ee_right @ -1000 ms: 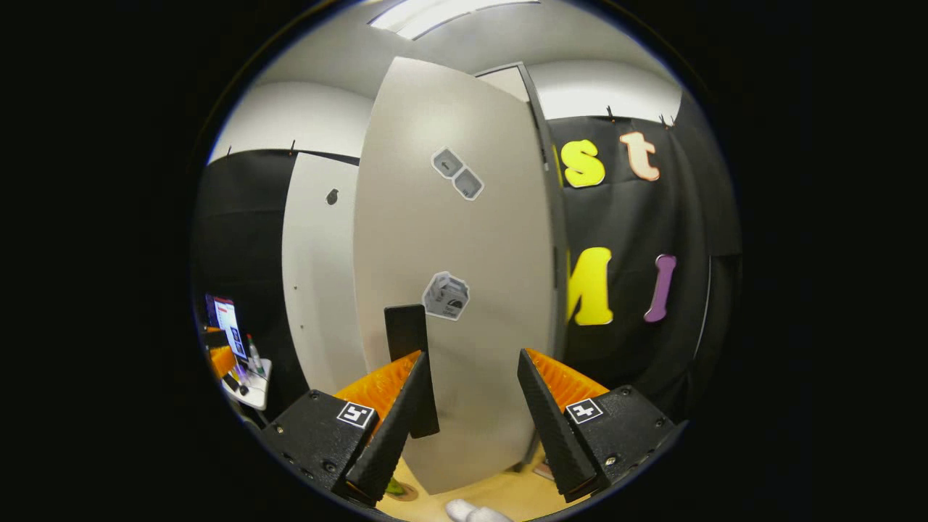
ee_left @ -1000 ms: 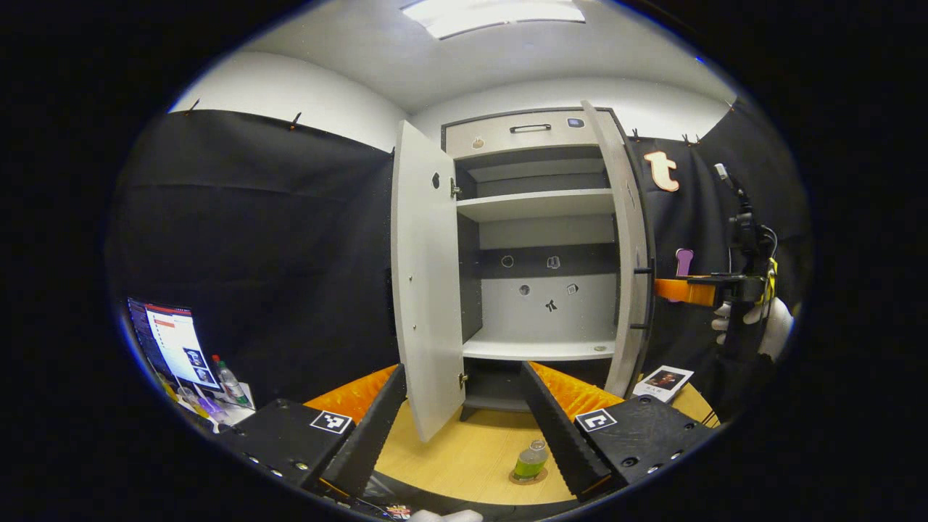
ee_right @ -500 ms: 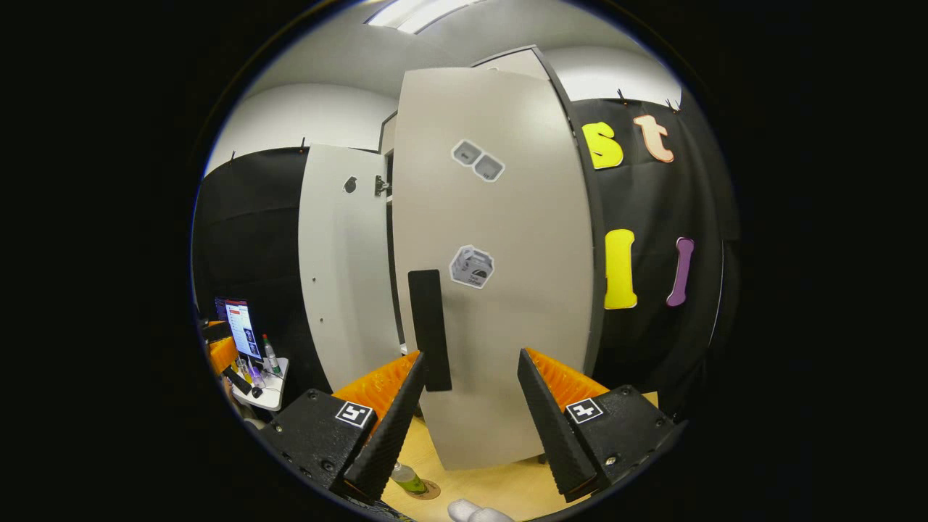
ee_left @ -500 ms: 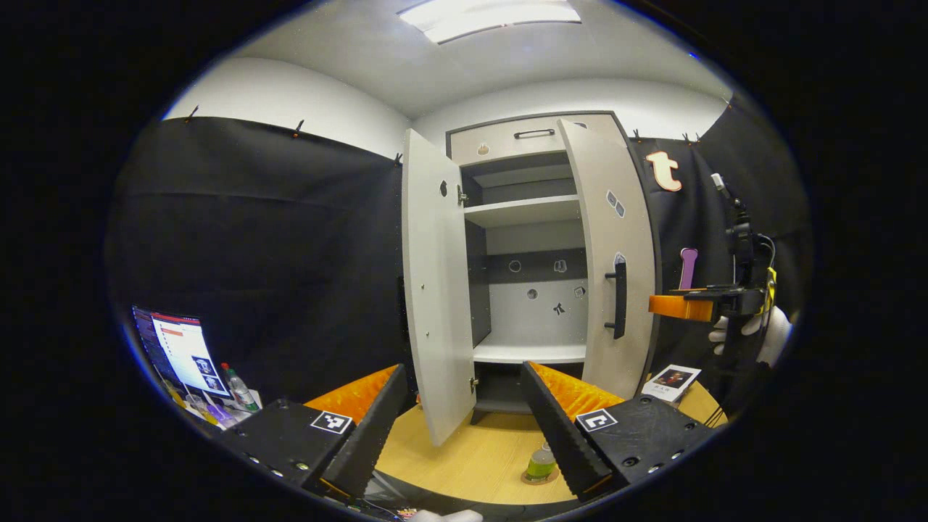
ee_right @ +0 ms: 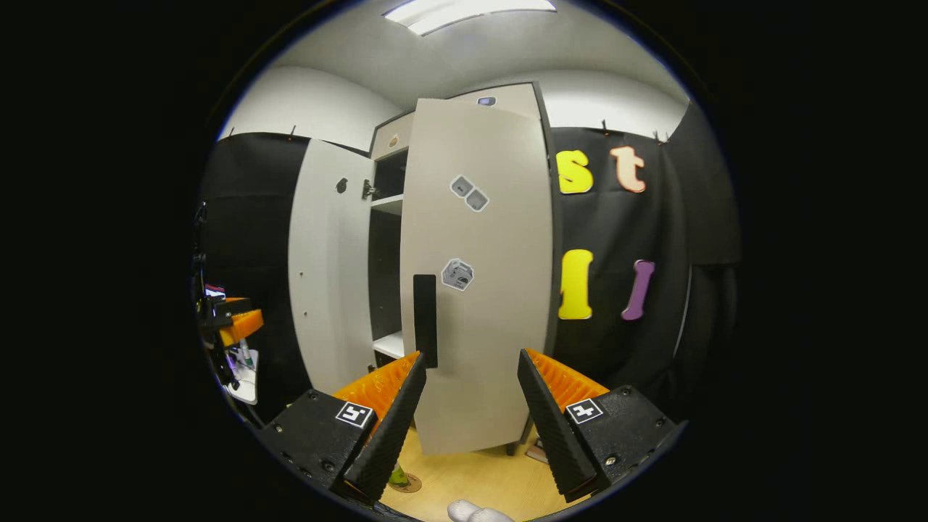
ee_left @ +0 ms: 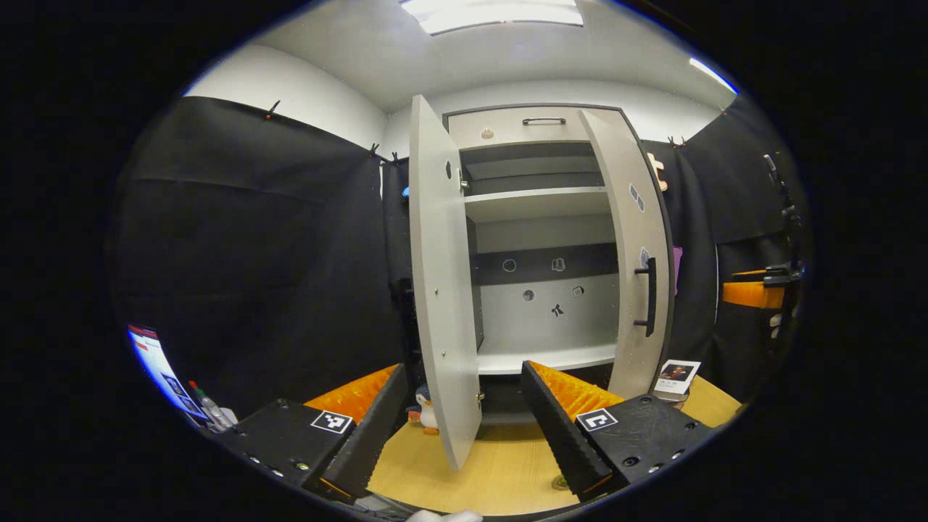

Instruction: Grasp the bottle in the cabinet with the left hand and place it on the coaster, then close the right door with the right hand and the left door with the left hand.

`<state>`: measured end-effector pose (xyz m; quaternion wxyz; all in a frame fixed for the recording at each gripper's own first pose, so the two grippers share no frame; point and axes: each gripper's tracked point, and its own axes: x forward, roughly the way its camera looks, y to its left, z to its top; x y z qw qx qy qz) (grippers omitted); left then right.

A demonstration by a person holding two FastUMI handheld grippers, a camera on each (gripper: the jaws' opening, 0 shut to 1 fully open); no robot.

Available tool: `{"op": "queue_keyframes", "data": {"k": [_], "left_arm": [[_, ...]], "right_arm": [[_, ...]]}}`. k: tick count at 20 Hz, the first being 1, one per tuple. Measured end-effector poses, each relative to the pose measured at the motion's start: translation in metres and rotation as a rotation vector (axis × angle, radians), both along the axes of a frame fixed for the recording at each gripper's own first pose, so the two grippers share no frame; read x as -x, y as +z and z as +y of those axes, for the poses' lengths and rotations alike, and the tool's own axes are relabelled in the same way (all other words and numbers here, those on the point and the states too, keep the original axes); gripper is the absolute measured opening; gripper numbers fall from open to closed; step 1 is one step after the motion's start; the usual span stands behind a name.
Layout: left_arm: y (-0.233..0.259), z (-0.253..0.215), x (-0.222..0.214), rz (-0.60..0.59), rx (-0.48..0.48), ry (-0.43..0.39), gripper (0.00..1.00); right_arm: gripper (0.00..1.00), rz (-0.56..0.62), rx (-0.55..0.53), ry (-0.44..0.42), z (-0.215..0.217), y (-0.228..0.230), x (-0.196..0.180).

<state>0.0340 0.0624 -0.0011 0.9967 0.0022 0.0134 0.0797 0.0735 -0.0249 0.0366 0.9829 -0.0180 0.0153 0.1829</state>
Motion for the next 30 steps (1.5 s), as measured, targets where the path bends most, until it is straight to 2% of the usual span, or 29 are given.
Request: {"op": "queue_keyframes", "data": {"k": [6,11,14,18,23,24,25,26,30], "left_arm": [[-0.008,0.098,-0.056,0.002,-0.031,0.008,0.96],[-0.014,0.146,-0.103,-0.018,-0.001,0.053,0.96],[-0.014,0.148,-0.124,-0.027,0.01,0.041,0.96],[-0.007,0.15,-0.127,-0.056,0.017,0.054,0.93],[-0.004,0.14,-0.129,-0.056,-0.005,0.038,0.92],[-0.004,0.135,-0.128,-0.053,-0.004,0.041,0.98],[-0.002,0.131,-0.127,-0.055,-0.008,0.034,0.89],[-0.003,0.126,-0.127,-0.051,-0.009,0.027,0.87],[0.0,0.097,-0.127,-0.049,0.0,-0.01,0.87]], "right_arm": [[0.79,0.024,0.013,-0.126,0.022,-0.017,0.054],[0.8,0.082,0.006,-0.202,0.028,-0.037,0.089],[0.8,0.1,0.01,-0.245,0.022,-0.041,0.099],[0.8,0.102,0.008,-0.273,0.017,-0.04,0.108],[0.8,0.097,0.001,-0.267,0.018,-0.037,0.111],[0.8,0.095,-0.005,-0.261,0.02,-0.036,0.111],[0.8,0.095,-0.008,-0.255,0.023,-0.036,0.112],[0.8,0.095,-0.007,-0.247,0.025,-0.035,0.114],[0.8,0.092,0.015,-0.253,0.018,-0.036,0.12]]}}
